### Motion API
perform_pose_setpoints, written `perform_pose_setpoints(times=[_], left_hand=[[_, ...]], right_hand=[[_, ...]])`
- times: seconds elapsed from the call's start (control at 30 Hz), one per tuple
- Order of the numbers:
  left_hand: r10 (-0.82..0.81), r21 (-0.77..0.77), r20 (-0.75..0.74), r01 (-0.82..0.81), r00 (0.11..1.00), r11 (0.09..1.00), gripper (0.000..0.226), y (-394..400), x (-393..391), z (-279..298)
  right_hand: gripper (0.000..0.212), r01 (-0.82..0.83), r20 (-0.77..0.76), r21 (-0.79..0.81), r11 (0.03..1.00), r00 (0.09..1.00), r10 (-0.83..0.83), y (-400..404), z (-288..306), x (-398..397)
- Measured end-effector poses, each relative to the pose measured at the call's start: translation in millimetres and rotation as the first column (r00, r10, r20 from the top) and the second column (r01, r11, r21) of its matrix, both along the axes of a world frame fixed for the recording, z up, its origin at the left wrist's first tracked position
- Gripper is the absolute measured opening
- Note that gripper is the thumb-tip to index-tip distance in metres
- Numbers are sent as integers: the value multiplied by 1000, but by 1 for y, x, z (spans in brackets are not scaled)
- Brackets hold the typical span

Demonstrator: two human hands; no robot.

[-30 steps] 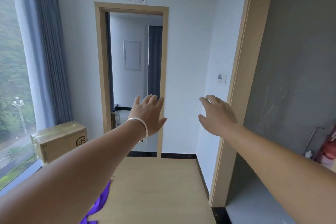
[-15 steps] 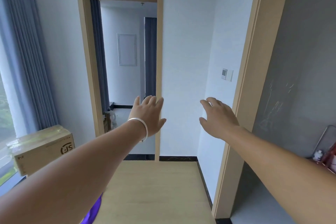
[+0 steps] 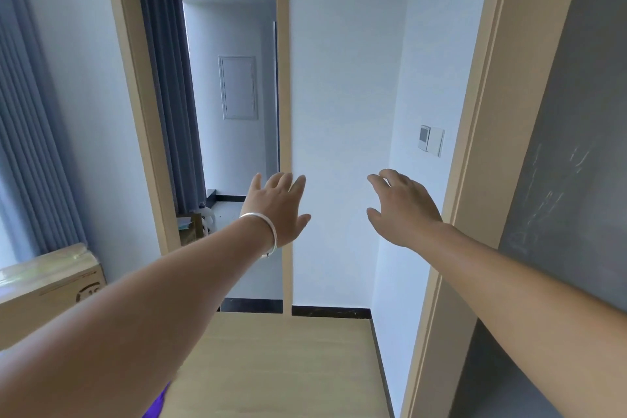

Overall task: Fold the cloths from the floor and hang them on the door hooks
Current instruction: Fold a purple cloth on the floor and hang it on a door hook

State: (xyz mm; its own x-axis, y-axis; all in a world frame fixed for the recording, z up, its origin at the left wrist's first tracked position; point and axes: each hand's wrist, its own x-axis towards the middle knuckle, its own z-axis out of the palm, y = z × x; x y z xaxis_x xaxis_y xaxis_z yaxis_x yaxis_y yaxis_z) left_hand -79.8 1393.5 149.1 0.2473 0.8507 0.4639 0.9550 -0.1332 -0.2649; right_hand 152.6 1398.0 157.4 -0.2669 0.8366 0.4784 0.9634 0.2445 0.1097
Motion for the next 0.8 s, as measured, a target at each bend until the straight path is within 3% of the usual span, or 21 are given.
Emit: perform_pose_setpoints(times=[0.33,0.8], left_hand=[[-2,-37,-51,0,999,999,72,120,30,-17],[-8,9,33,7,999,1000,71,376,4,-15]], right_hand=[[58,14,-12,-51,999,1000,-15,115,-21,34],[60,24,54,-33,999,998,-22,360,-3,2]])
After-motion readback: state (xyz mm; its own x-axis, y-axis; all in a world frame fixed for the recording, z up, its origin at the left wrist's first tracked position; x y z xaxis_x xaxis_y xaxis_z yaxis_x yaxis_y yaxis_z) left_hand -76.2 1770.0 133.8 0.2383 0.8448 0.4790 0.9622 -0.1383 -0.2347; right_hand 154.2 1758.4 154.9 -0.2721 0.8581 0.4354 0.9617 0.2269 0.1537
